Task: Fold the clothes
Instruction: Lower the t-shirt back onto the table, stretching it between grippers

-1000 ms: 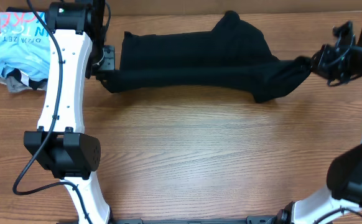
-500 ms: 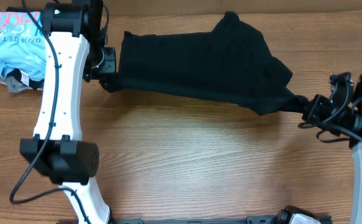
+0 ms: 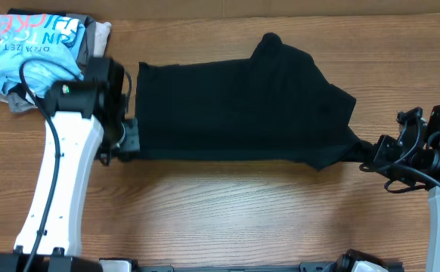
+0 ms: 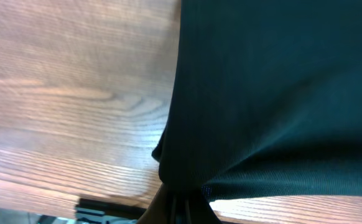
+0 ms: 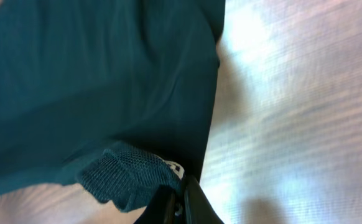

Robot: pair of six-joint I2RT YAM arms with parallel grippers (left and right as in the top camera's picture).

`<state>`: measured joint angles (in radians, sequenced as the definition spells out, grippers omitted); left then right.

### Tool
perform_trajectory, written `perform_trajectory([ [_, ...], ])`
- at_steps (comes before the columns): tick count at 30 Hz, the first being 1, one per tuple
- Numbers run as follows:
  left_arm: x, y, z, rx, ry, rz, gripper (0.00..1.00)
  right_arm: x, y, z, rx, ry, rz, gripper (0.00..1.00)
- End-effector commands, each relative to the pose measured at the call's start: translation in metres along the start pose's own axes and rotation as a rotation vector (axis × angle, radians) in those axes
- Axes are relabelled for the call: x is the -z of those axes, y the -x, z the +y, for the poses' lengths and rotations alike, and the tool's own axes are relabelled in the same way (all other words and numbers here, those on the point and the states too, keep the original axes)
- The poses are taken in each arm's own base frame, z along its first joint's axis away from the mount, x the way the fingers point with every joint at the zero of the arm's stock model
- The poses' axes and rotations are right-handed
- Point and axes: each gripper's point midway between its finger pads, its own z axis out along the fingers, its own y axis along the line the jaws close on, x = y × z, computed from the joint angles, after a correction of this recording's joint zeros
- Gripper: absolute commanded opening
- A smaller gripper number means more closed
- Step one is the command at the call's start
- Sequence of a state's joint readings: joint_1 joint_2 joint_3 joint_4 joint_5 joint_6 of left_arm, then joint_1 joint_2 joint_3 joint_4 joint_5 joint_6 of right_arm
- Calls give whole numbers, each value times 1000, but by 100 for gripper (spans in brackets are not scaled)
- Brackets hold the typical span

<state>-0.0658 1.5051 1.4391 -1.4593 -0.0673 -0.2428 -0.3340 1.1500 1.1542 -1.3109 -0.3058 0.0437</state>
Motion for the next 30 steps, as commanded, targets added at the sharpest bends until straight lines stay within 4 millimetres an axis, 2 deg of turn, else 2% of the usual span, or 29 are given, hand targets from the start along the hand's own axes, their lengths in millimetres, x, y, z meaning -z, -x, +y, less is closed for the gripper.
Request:
perform_trajectory([
  [1, -15, -26, 12, 91, 41, 15, 4, 2, -10, -6, -12, -23, 29, 4],
  [4, -22, -40, 23, 166, 91, 22, 4, 3, -23, -7, -72, -30, 79, 4],
  [9, -14, -44, 26, 235, 88, -21, 4, 5, -35, -7, -107, -37, 124, 4],
  [14, -10, -43, 26, 266, 76, -53, 4, 3, -31, -8, -103, -39, 111, 4],
  [23, -32, -18, 18, 270, 61, -92, 4, -22, -12, -15, -113, -44, 146, 4],
  [30, -59, 17, 8, 273, 50, -130, 4, -55, 5, -23, -119, -49, 198, 4],
])
